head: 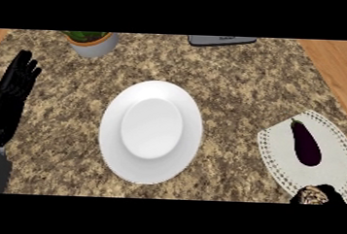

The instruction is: Pick the cupcake from the placemat and place it in the plate

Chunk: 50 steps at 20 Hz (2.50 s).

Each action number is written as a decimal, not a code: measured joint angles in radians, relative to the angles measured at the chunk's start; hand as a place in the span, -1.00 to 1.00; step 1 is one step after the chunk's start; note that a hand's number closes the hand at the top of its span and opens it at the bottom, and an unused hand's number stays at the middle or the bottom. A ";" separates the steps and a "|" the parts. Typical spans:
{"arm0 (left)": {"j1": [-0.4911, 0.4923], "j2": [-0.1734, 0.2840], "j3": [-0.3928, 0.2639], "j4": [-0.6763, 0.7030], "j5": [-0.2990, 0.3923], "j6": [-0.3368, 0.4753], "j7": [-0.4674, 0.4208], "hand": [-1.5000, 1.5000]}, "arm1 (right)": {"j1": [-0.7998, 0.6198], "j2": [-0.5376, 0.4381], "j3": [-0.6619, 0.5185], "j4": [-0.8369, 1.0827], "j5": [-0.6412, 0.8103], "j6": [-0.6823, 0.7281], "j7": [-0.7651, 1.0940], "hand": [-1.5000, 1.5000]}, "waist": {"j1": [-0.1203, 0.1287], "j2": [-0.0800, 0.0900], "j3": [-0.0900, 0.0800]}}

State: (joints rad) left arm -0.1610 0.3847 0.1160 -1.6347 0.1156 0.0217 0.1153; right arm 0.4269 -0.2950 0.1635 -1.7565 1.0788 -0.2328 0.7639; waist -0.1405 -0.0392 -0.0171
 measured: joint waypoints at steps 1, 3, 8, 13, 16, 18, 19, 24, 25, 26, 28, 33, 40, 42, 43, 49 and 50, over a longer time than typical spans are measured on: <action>0.004 -0.001 -0.002 -0.003 0.000 -0.003 -0.002 0.00 | 0.033 0.015 0.024 -0.058 0.030 -0.018 0.017 1.00 | 0.006 0.002 0.002; -0.004 -0.005 -0.010 -0.012 0.000 -0.004 0.004 0.00 | 0.080 0.047 0.091 -0.168 0.103 -0.043 0.047 1.00 | 0.019 0.006 0.004; -0.022 -0.008 -0.027 -0.018 0.007 -0.022 0.011 0.00 | 0.136 0.135 0.297 -0.415 0.300 -0.079 0.095 1.00 | 0.059 0.016 0.008; -0.046 -0.016 -0.047 -0.028 0.006 -0.032 0.018 0.00 | 0.133 0.235 0.553 -0.533 0.540 -0.053 0.159 1.00 | 0.098 0.025 0.011; -0.066 -0.019 -0.047 -0.001 0.005 -0.040 0.007 0.00 | 0.084 0.259 0.703 -0.543 0.673 -0.008 0.235 1.00 | 0.113 0.032 0.011; -0.073 -0.034 -0.062 0.001 -0.006 -0.035 0.002 0.00 | 0.031 0.222 0.739 -0.545 0.737 0.025 0.274 1.00 | 0.122 0.035 0.012; -0.080 -0.034 -0.063 0.000 -0.002 -0.040 0.009 0.00 | 0.004 0.203 0.755 -0.545 0.751 0.038 0.289 1.00 | 0.128 0.037 0.012; -0.108 -0.052 -0.088 -0.003 -0.015 -0.036 0.018 0.00 | -0.086 0.147 0.781 -0.540 0.711 0.071 0.323 1.00 | 0.154 0.047 0.013; -0.113 -0.052 -0.086 0.002 -0.015 -0.036 0.015 0.00 | -0.100 0.140 0.783 -0.537 0.691 0.070 0.327 1.00 | 0.158 0.050 0.014; -0.118 -0.050 -0.084 0.007 -0.016 -0.037 0.012 0.00 | -0.114 0.133 0.785 -0.534 0.672 0.070 0.330 1.00 | 0.163 0.052 0.014; -0.129 -0.050 -0.085 0.012 -0.015 -0.041 0.013 0.00 | -0.135 0.123 0.786 -0.527 0.623 0.069 0.335 1.00 | 0.171 0.056 0.014; -0.140 -0.060 -0.097 0.013 -0.016 -0.047 0.007 0.00 | -0.178 0.114 0.753 -0.509 0.514 0.058 0.339 1.00 | 0.188 0.064 0.014; -0.159 -0.072 -0.113 0.014 -0.025 -0.045 0.014 0.00 | -0.303 0.193 0.608 -0.364 0.408 0.054 0.347 1.00 | 0.208 0.070 0.015; -0.163 -0.070 -0.110 0.019 -0.024 -0.047 0.012 0.00 | -0.380 0.229 0.550 -0.268 0.376 0.054 0.350 1.00 | 0.214 0.070 0.015; -0.163 -0.074 -0.112 0.026 -0.027 -0.047 0.004 0.00 | -0.421 0.242 0.523 -0.224 0.349 0.054 0.353 1.00 | 0.214 0.071 0.015; -0.174 -0.084 -0.120 0.033 -0.027 -0.049 0.006 0.00 | -0.629 0.276 0.380 0.011 0.209 -0.010 0.368 -1.00 | 0.224 0.068 0.018; -0.178 -0.087 -0.124 0.034 -0.033 -0.046 0.008 0.00 | -0.660 0.279 0.365 0.053 0.179 -0.026 0.365 -1.00 | 0.226 0.068 0.019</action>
State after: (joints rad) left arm -0.3390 0.2981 -0.0085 -1.6009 0.0822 -0.0241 0.1235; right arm -0.2331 -0.0162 0.5288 -1.7030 1.2575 -0.2590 1.1287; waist 0.0854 0.0289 0.0014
